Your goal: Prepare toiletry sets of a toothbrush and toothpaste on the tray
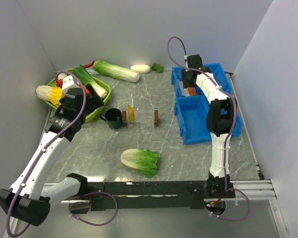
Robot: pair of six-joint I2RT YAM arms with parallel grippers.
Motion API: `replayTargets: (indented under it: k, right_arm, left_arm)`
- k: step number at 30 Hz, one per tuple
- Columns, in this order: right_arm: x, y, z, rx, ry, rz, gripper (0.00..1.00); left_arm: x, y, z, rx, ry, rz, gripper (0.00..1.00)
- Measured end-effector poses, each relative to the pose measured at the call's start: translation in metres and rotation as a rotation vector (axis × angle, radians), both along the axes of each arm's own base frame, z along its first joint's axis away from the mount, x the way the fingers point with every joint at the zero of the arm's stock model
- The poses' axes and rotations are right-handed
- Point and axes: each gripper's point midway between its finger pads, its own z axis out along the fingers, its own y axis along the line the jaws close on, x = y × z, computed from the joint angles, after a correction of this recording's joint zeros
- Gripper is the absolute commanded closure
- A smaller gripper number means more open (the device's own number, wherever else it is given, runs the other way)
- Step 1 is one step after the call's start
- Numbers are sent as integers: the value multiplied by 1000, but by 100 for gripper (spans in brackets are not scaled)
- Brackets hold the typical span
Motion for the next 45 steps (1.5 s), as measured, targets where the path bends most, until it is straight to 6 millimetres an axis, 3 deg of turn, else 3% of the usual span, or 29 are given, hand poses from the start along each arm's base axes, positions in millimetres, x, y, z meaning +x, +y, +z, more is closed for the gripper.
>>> replayTargets:
  k: [8, 17, 32, 35, 45]
  right_arm:
    - [4, -12, -36, -59, 62, 12, 46]
    - [16, -26, -47, -80, 62, 1, 46]
    - [31, -28, -64, -75, 57, 2, 47]
    - [33, -28, -64, -69, 52, 5, 52]
    - [37, -28, -64, -57, 42, 9, 91]
  left_arm:
    - [-2, 3, -5, -19, 21, 38, 4]
    - [1, 4, 0, -28, 25, 61, 3]
    - [19, 0, 2, -16, 43, 66, 3]
    - [22, 0, 7, -17, 34, 70, 3]
    - [24, 3, 10, -15, 26, 77, 3]
